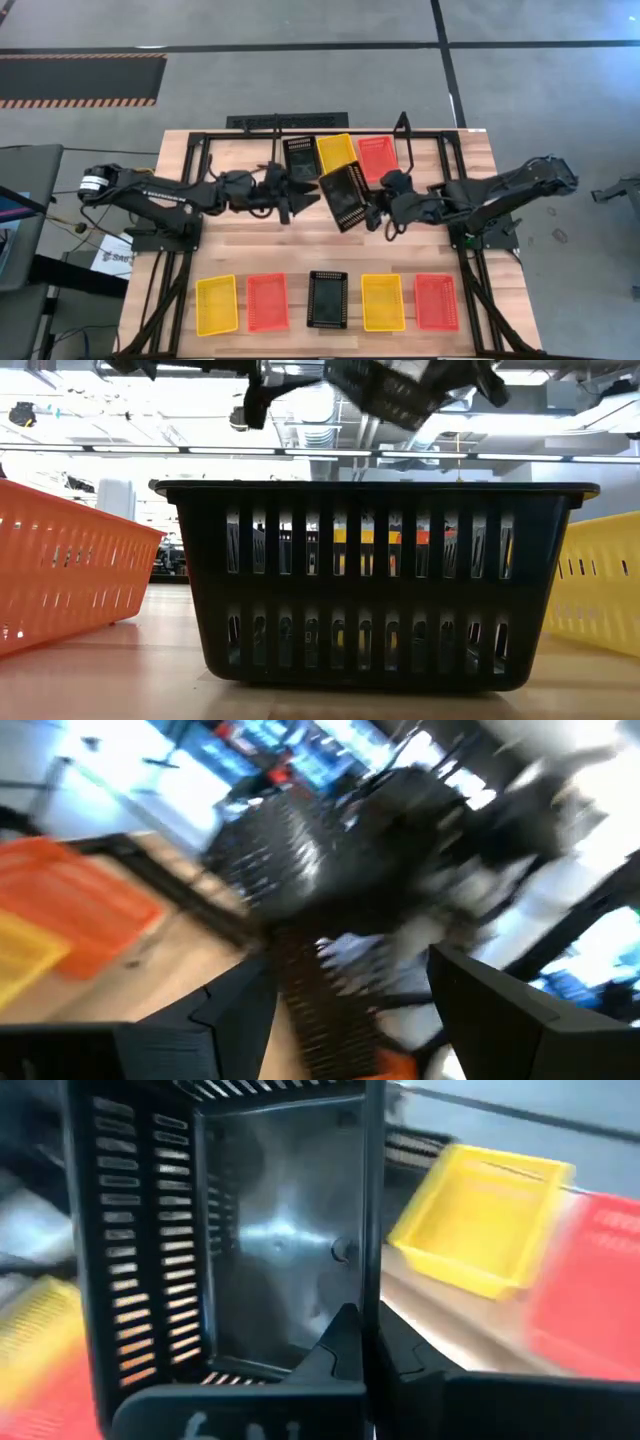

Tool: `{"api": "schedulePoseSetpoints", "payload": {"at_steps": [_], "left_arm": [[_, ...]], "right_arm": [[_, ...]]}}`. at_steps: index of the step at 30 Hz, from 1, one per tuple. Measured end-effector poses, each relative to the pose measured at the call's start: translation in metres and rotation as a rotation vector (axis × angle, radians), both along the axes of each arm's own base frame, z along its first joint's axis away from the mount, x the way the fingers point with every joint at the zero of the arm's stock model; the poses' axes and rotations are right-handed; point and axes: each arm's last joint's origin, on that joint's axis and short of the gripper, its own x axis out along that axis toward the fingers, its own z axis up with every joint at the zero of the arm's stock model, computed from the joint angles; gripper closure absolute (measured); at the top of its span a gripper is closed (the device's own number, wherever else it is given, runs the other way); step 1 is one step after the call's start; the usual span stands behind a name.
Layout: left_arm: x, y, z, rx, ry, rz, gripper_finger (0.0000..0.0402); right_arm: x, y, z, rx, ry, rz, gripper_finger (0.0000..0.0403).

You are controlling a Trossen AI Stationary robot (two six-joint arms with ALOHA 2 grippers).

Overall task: Stack baskets on shelf by color
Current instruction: Stack the right black bin on top of the other the black bin on the shelf

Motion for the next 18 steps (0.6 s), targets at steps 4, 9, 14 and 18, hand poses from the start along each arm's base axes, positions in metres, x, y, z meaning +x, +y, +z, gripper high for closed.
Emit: {"api": "schedulePoseSetpoints", "payload": {"at_steps": [4, 9, 14, 18], "left_arm": [[0.000, 0.004, 0.001, -0.056, -0.012, -0.029, 0.0159], [0.002, 0.006, -0.010, -0.089, 0.075, -0.006, 0.0159], [0.007, 0.009, -0.022, -0.113, 0.146, 0.010, 0.0159], [0.015, 0.012, -0.039, -0.137, 0.217, 0.045, 0.0159]], "right_arm": [[0.012, -0.008, -0.014, -0.085, 0.091, -0.053, 0.0398], [0.028, -0.020, -0.035, -0.216, 0.199, -0.158, 0.0398], [0.041, -0.028, -0.042, -0.265, 0.279, -0.210, 0.0398], [0.051, -0.030, -0.028, -0.300, 0.341, -0.196, 0.0398]]}}
